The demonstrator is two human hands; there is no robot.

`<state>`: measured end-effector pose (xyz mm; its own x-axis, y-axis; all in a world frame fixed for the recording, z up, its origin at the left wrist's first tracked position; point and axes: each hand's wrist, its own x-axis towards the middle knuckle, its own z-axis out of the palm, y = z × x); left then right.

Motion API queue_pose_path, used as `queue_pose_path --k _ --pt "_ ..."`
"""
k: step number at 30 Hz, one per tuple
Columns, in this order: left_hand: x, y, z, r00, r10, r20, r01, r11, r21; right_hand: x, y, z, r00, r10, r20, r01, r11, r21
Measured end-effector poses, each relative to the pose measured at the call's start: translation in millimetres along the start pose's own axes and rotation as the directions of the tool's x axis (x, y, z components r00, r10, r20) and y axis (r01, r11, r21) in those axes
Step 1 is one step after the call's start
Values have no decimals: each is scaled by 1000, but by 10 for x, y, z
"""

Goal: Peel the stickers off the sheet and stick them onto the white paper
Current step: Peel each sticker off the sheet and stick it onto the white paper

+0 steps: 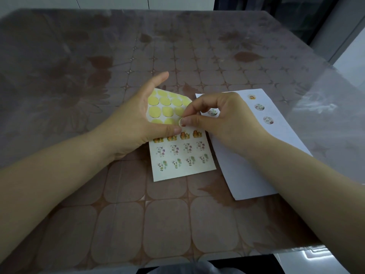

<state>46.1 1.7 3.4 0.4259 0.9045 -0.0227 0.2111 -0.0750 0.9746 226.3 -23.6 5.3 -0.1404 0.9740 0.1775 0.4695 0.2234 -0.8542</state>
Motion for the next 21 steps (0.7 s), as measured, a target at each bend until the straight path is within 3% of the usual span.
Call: queue_pose_path --k 21 --pt "34 0 -12 998 -69 9 69 997 -27 -41 -47 18 996 93 3 -92 987 130"
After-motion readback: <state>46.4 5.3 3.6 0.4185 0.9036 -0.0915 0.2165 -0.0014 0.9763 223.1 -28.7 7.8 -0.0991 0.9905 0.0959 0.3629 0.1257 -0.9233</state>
